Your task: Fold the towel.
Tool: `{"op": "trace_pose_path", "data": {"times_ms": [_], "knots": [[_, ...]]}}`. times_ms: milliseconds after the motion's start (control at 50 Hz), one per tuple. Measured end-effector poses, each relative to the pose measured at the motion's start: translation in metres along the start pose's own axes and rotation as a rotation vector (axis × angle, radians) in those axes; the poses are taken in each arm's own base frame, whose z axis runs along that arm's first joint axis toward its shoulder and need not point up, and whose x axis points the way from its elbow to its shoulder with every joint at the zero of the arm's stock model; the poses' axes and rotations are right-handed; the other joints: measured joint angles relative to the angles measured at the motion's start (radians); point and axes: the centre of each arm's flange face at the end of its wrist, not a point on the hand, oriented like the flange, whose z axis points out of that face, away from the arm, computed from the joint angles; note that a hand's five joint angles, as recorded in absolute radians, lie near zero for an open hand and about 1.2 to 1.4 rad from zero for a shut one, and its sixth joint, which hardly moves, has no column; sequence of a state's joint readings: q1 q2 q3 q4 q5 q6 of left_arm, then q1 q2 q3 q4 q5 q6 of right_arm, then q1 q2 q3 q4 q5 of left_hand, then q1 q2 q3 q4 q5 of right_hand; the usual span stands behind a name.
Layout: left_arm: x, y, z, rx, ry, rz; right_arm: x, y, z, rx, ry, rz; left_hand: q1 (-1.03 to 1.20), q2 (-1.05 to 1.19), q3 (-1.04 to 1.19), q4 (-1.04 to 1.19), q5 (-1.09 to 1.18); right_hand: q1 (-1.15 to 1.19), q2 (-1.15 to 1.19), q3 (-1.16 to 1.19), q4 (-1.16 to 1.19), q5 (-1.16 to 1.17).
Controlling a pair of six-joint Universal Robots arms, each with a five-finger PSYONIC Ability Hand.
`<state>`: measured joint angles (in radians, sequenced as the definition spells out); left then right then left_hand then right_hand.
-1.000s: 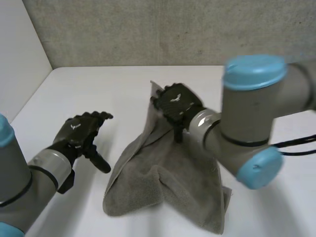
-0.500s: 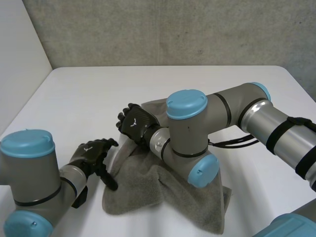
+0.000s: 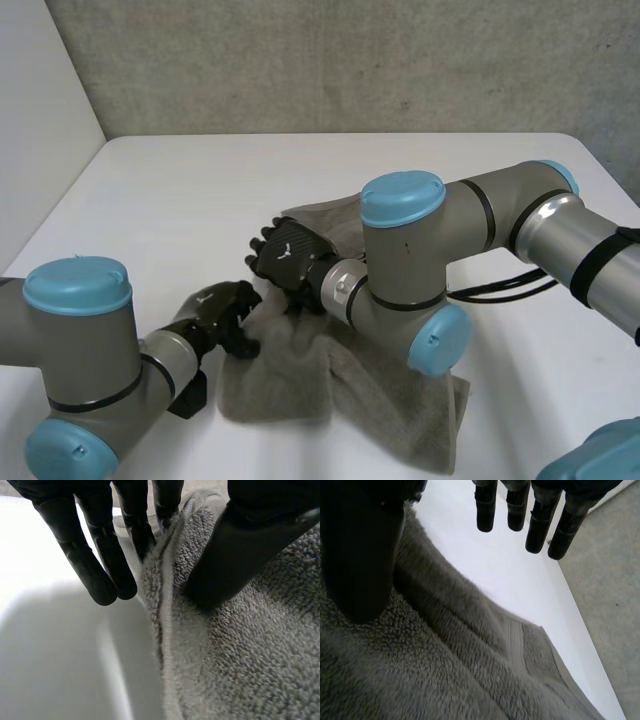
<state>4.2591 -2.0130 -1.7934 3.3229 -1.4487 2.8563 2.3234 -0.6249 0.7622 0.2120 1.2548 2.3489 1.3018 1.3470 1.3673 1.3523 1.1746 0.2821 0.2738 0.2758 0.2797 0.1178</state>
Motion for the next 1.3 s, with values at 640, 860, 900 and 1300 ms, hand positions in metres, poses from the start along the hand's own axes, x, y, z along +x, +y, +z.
{"op": "trace_pose_path", "data": {"times_ms": [640,860,900,1300], "knots": [[0.02,-0.066,0.012,0.188,0.073,0.049,0.087,-0.004,0.018,0.054,0.244,0.059,0.001,0.003,0.008,0.001,0.01,1.033,1.04,1.062,1.056,1.035],[0.066,-0.229,-0.009,0.724,0.116,0.194,0.248,-0.093,-0.093,0.392,0.947,0.319,0.027,0.005,0.011,0.005,0.02,1.041,1.062,1.064,1.056,1.035],[0.078,-0.265,-0.026,0.86,0.109,0.224,0.262,-0.109,-0.117,0.467,1.014,0.359,0.027,0.006,0.012,0.005,0.021,1.041,1.062,1.066,1.056,1.035],[0.082,-0.23,-0.018,0.727,0.01,0.347,0.185,-0.072,-0.08,0.079,0.548,0.271,0.055,0.01,0.014,0.005,0.025,1.041,1.062,1.068,1.057,1.038]]}}
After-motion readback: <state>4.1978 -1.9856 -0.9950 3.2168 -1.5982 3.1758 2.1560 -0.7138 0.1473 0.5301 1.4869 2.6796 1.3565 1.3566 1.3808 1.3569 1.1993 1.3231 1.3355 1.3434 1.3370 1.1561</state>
